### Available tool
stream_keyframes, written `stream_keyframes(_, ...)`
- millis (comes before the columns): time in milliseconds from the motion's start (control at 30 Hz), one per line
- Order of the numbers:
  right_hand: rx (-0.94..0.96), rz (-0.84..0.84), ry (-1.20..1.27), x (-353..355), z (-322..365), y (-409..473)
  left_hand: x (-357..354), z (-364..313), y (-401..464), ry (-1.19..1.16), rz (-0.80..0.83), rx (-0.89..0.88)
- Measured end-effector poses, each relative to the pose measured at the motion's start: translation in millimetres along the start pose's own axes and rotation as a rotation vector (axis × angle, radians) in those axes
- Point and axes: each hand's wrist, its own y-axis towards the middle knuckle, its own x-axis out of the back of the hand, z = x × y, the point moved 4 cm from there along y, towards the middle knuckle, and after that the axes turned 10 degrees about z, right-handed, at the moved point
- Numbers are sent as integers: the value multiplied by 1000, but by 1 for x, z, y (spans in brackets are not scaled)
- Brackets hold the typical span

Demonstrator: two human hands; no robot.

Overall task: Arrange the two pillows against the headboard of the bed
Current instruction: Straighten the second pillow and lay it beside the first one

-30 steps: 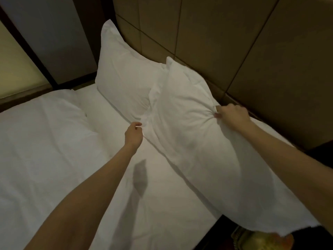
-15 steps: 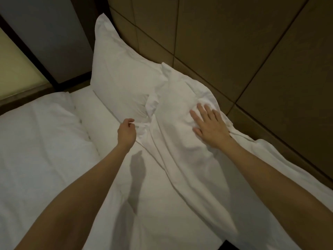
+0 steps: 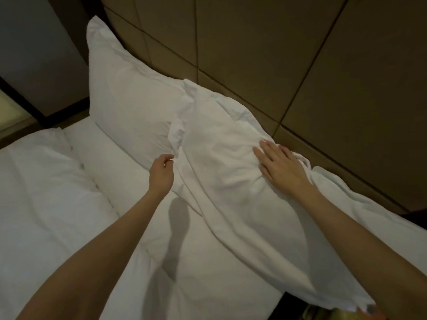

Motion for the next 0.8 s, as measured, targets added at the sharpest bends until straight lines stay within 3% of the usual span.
stream_keyframes(133, -168, -145, 70, 15, -2, -29, -21, -45, -6, 205, 58, -222)
stream_keyframes(200, -329, -184, 110, 18, -12, -51, -35, -74, -6, 421, 91, -377)
stream_keyframes(367, -601, 44, 162, -4, -22, -93, -75, -138, 7, 1167, 133, -728)
stream_keyframes(433, -582, 67, 140, -8, -21, -97, -87, -146, 16, 1386, 166, -734)
stream_keyframes(567, -363, -18, 150, 9, -27, -99, -106, -161, 21, 1680, 138, -788)
stream_keyframes(700, -303, -179, 163, 38, -42, -97, -91, -177, 33, 1694, 179, -847)
stream_keyframes(800, -370, -241, 142, 48, -38, -88, -79, -176, 38, 1522, 131, -737)
